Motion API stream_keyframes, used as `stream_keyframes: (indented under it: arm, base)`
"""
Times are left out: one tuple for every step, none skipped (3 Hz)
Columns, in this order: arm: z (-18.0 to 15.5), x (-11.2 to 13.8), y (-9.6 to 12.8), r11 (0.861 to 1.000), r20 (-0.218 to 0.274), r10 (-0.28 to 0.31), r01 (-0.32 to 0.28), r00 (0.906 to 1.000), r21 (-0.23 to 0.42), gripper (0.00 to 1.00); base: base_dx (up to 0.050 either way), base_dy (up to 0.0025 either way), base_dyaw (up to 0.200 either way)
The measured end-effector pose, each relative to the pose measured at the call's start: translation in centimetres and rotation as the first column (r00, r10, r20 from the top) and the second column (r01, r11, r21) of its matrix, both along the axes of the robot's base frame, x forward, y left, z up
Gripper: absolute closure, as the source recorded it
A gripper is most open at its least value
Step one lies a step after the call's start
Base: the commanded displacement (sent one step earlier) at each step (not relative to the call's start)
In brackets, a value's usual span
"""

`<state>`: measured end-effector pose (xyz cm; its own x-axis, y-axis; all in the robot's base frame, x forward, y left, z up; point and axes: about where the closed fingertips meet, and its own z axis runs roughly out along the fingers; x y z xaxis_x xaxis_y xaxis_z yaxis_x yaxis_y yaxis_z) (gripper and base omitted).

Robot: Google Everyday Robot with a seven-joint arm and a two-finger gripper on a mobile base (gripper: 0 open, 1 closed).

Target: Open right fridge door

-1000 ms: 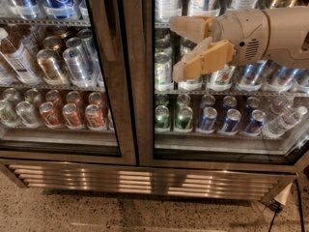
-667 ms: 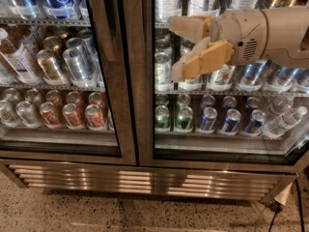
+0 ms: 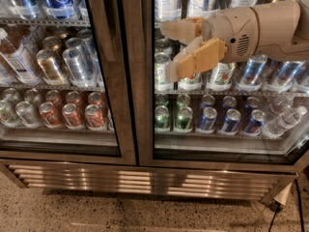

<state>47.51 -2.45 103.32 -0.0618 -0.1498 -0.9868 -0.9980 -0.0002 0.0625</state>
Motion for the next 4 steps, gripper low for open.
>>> stream_keyframes:
  arm:
    - [0.0,0.0,0.0,1.0,0.0,0.0,0.0,1.0,0.0,0.0]
    - [0.35,-0.06,-0.19,0.998,0.009,-0.044,0.043,0.999,0.044,0.0]
    - [0.54,-0.14,-0.38,0.993,0.017,-0.09,0.089,0.9958,0.075,0.0]
    - [0.54,-0.13,-0.38,0.993,0.017,-0.09,0.089,0.9958,0.075,0.0]
  base:
    - [0.0,0.0,0.0]
    - [0.0,0.0,0.0]
    - [0.0,0.0,0.0]
    - [0.0,0.0,0.0]
